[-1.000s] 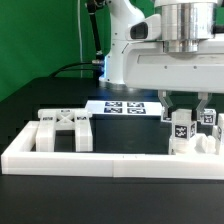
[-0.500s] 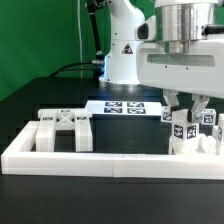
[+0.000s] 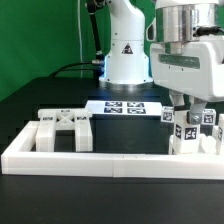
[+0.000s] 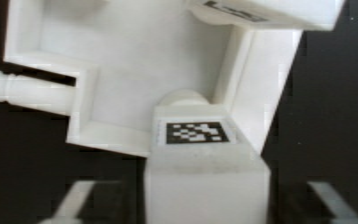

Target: Assemble chair

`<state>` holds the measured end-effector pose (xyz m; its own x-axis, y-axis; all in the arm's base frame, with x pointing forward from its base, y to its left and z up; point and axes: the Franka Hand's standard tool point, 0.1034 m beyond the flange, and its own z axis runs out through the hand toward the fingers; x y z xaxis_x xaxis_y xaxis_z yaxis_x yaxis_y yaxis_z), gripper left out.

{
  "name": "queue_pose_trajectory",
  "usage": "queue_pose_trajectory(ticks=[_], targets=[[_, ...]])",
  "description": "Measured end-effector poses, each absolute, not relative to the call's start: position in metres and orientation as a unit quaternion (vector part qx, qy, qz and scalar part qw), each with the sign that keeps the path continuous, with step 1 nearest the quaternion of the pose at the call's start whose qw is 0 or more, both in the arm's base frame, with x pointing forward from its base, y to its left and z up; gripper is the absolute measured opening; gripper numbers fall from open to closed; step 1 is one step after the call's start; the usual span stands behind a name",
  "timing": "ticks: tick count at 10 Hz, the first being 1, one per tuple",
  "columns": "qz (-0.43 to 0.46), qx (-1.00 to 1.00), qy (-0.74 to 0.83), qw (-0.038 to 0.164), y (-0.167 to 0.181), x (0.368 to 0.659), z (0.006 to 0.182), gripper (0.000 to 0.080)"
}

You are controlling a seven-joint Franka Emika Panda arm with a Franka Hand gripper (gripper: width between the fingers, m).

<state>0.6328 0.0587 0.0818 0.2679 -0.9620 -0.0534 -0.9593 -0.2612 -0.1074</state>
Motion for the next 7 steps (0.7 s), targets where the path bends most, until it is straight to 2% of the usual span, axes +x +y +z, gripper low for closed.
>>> queue_pose_trajectory(ticks=[1,3,7], targets=[[-0.013,-0.808,0.586,0.059,0.0594,0.6328,0.0819,0.0615],[-0.019,-0.862,0.503,0.056,0.0627,0.6325,0.0822,0.0643],[-0.032,-0.952,0.3,0.05,0.0614,0.6327,0.0822,0.0649]])
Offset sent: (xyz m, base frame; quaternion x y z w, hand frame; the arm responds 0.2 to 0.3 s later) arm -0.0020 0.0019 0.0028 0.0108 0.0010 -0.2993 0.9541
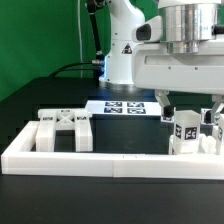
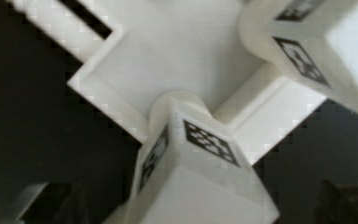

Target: Assemble chair

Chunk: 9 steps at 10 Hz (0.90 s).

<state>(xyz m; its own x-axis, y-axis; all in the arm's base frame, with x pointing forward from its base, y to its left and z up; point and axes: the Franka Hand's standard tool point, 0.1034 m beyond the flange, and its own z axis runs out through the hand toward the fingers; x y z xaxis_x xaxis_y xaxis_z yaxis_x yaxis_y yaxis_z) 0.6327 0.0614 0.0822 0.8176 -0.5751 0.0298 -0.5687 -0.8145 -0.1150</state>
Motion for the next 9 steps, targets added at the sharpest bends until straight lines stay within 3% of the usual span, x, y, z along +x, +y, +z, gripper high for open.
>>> queue_pose_trajectory(ticks=[9], targets=[[-0.044,-0.998,0.004,0.036,0.0599,0.6326,0.0816,0.0649]])
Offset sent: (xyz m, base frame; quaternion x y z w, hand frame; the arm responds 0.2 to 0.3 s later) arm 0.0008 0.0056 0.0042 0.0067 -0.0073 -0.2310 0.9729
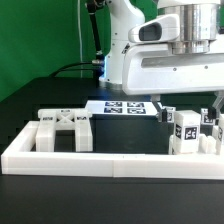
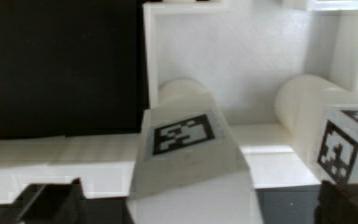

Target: Assemble chair

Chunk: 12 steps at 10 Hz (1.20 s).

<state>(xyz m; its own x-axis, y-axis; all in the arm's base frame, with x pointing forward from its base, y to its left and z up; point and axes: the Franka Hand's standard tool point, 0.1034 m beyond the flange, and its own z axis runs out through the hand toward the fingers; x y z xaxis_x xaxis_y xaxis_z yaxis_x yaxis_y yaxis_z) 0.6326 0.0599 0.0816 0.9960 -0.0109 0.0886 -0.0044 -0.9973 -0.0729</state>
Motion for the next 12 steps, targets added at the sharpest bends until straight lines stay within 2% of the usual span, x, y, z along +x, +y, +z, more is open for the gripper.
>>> queue_pose_trajectory(ticks=[2,3,4,6,12], targets=[[-0.044,-0.998,0.004,0.036,0.0599,0.6326,0.0816,0.0396],[-0.044,-0.998,0.015,0.037,0.0598,0.6326,0.0817,0.0396],[-0.044,-0.998,0.017,0.037,0.0598,0.6326,0.0816,0.0288],[-0.042,-0.996,0.064,0.039,0.0599,0.6326,0.0816,0.0288],[-0.03,-0.907,0.417,0.057,0.0572,0.6351,0.0804,0.0289]])
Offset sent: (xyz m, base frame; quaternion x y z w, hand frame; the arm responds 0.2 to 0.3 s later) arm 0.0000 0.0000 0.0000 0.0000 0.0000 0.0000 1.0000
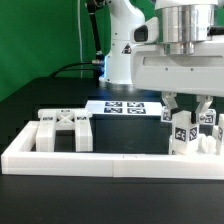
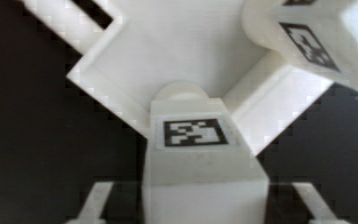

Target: Assemble chair

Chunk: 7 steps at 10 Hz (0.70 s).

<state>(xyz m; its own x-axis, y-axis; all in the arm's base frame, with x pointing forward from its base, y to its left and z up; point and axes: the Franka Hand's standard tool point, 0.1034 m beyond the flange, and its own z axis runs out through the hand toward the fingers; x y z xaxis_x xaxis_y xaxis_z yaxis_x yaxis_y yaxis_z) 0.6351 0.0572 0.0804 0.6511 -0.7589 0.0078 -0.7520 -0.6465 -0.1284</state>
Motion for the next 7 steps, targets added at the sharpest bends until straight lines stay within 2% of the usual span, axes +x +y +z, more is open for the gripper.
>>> queue_pose_trajectory(ticks=[2,6,7], targets=[[-0.025,-0.852,0.519,0.061,0.0567,0.6352,0.0804,0.029],[-0.019,-0.801,0.595,0.062,0.0577,0.635,0.0802,0.029],[-0.02,-0.808,0.586,0.062,0.0579,0.6349,0.08,0.0406]])
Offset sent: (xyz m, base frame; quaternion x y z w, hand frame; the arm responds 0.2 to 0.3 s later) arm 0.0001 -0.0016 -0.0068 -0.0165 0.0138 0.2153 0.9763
